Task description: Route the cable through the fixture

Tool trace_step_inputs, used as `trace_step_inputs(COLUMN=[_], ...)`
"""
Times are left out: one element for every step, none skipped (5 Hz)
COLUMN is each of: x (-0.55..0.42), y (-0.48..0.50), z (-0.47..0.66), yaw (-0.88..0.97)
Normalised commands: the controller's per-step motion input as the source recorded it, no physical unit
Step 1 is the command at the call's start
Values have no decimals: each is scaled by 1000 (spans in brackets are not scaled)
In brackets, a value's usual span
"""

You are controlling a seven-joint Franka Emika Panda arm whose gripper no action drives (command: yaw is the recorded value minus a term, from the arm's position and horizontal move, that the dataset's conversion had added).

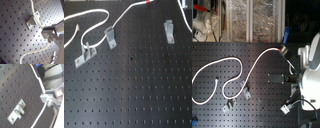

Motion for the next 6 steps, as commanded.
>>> trace_step_inputs(x=[-246,-226,-270,-128,-119,0], y=[337,317,369,500,496,11], z=[-5,-6,10,445,494,0], yaw=[0,0,0,0,0,0])
